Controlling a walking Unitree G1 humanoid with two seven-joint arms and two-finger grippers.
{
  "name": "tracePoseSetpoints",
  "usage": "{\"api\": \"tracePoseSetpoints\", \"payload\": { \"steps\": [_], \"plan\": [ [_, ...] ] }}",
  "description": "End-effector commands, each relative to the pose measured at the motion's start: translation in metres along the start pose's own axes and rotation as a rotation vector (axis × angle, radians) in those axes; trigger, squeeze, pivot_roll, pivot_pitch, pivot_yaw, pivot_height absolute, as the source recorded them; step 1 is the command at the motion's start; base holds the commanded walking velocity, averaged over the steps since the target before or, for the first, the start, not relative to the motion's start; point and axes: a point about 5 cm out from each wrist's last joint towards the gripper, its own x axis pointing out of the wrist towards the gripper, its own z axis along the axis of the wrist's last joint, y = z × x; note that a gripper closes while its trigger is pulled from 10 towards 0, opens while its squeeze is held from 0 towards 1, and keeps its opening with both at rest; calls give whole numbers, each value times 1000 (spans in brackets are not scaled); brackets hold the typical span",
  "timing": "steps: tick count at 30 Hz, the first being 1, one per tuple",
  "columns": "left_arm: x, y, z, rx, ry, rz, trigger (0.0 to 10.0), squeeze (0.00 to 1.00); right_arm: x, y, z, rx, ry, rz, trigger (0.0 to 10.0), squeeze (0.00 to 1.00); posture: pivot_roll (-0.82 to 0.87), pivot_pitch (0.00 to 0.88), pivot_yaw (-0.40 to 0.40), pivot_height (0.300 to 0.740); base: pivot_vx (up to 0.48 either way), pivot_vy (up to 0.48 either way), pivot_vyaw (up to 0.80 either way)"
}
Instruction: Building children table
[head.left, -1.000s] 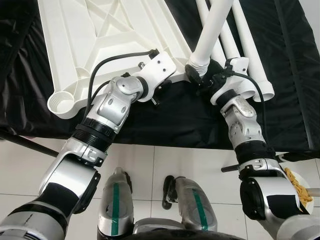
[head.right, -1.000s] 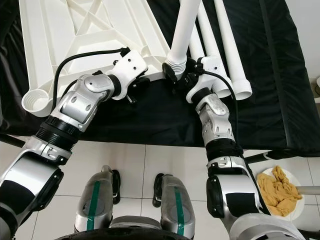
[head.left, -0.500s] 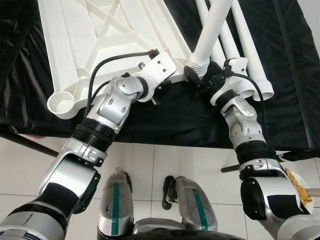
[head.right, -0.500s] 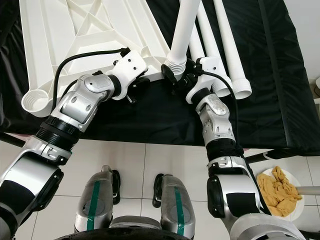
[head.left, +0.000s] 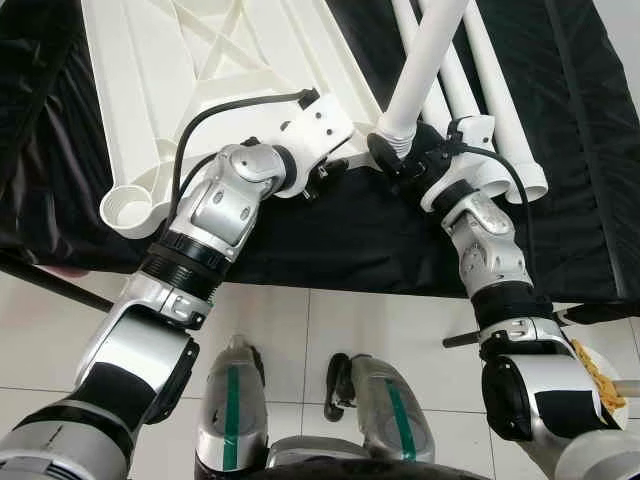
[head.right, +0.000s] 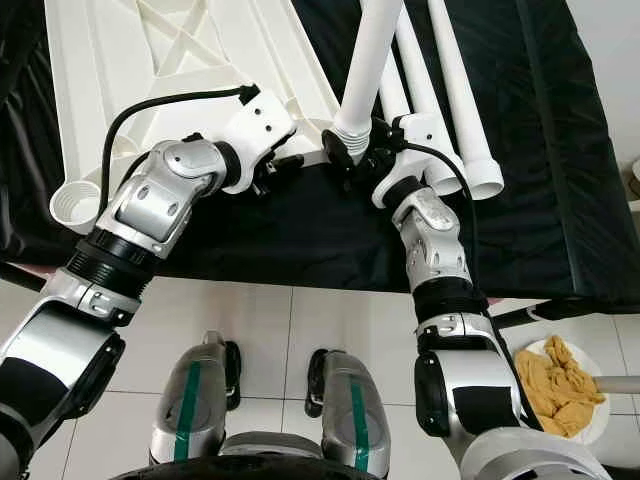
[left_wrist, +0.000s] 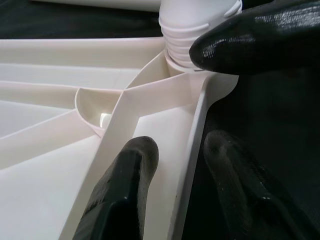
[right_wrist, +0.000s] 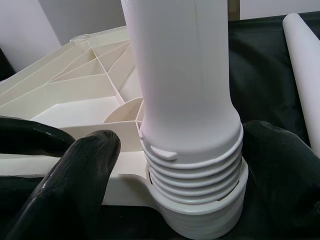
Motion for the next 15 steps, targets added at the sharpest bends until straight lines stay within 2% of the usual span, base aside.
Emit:
{"api": "tracePoseSetpoints", "payload": {
  "steps": [1, 15],
  "plan": [
    [0, -4, 1, 17, 2, -25, 10000, 0, -1, -2, 4, -12, -12, 13, 10000, 0, 77, 53, -45, 740, 0, 0, 0],
    [0, -12, 3, 75, -1, -84, 10000, 0, 5, -15, 26, -59, -72, 3, 10000, 0, 79, 55, -41, 740, 0, 0, 0]
  ]
}}
